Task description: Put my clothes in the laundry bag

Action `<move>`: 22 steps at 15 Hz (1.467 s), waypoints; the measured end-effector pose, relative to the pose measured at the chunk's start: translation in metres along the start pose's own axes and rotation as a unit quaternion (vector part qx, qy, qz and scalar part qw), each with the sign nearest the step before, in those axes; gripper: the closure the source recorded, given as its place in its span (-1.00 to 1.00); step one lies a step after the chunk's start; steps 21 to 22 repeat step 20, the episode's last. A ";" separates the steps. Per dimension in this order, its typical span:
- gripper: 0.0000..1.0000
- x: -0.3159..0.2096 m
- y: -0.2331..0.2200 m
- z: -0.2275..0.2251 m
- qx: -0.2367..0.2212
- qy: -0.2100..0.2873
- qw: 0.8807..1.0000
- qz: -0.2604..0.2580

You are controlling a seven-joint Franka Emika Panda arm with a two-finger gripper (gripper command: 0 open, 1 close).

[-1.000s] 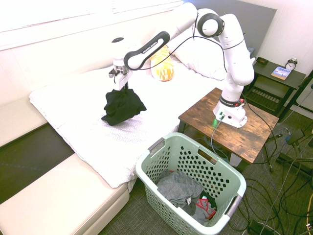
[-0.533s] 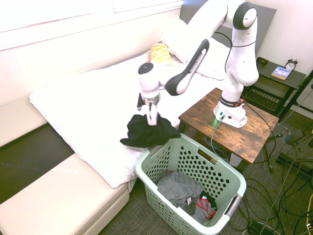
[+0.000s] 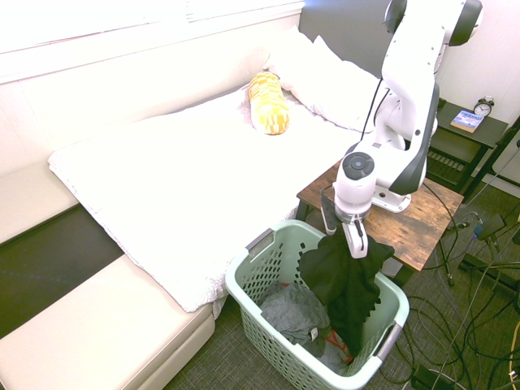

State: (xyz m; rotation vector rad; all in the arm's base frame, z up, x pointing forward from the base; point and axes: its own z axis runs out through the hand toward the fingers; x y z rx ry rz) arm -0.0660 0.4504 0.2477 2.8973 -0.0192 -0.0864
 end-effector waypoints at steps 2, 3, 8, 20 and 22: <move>-1.00 0.012 -0.003 0.006 -0.002 -0.011 1.000 0.005; -1.00 0.014 -0.004 0.008 -0.004 -0.015 1.000 0.005; -1.00 0.053 -0.007 0.003 0.003 -0.020 0.999 0.034; -1.00 0.368 0.186 -0.112 0.060 0.019 0.972 0.228; -1.00 0.368 0.186 -0.112 0.060 0.019 0.972 0.228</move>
